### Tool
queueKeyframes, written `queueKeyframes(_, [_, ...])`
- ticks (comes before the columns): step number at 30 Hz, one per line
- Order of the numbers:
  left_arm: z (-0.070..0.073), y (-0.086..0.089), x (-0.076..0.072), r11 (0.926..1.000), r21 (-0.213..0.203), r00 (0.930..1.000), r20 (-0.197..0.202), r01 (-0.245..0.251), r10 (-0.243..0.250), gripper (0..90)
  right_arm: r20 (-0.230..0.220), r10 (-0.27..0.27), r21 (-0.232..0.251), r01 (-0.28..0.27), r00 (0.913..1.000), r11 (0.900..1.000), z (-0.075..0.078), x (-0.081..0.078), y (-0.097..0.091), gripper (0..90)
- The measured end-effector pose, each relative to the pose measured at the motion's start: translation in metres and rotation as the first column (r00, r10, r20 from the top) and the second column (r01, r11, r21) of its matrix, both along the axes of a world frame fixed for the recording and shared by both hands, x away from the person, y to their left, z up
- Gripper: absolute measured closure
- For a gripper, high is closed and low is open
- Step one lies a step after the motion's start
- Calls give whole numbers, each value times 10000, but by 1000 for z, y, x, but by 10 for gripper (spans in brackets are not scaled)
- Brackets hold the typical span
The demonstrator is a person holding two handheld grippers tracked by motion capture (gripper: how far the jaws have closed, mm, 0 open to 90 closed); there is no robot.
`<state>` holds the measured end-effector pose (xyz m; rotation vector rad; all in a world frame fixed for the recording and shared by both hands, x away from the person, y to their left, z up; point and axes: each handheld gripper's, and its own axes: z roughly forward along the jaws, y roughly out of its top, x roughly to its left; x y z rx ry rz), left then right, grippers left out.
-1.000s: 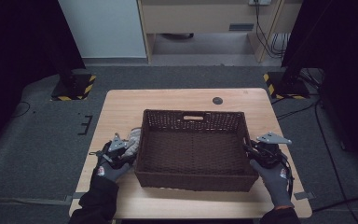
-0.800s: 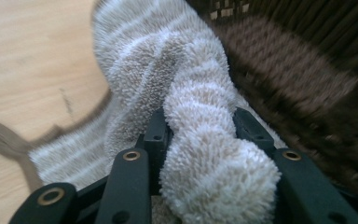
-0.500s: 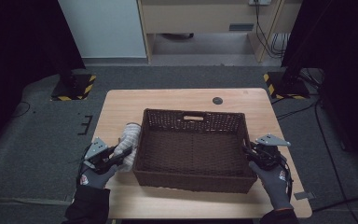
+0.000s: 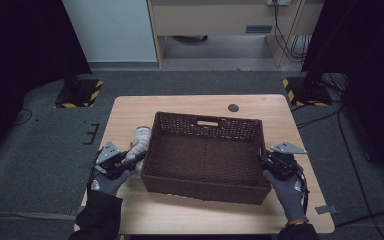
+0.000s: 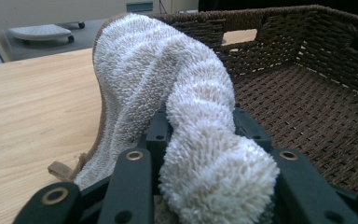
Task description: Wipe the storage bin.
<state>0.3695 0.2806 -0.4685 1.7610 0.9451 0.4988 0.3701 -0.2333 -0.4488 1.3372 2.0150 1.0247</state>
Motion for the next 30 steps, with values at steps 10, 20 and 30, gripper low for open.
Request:
queueKeyframes(10, [-38, -6, 7, 9827, 1777, 9900, -1387, 514, -267, 628, 58, 106, -110, -105, 9999, 9999, 0, 0, -1, 666])
queueKeyframes(20, [-27, 7, -1, 9955, 948, 9945, -1041, 22, 77, 619, 9, 127, -111, -127, 9999, 9999, 0, -2, -1, 664])
queueKeyframes(30, [-3, 12, -43, 9962, 449, 9972, -42, 745, -744, 615, -49, 121, -37, -121, 9999, 9999, 0, -5, -2, 659])
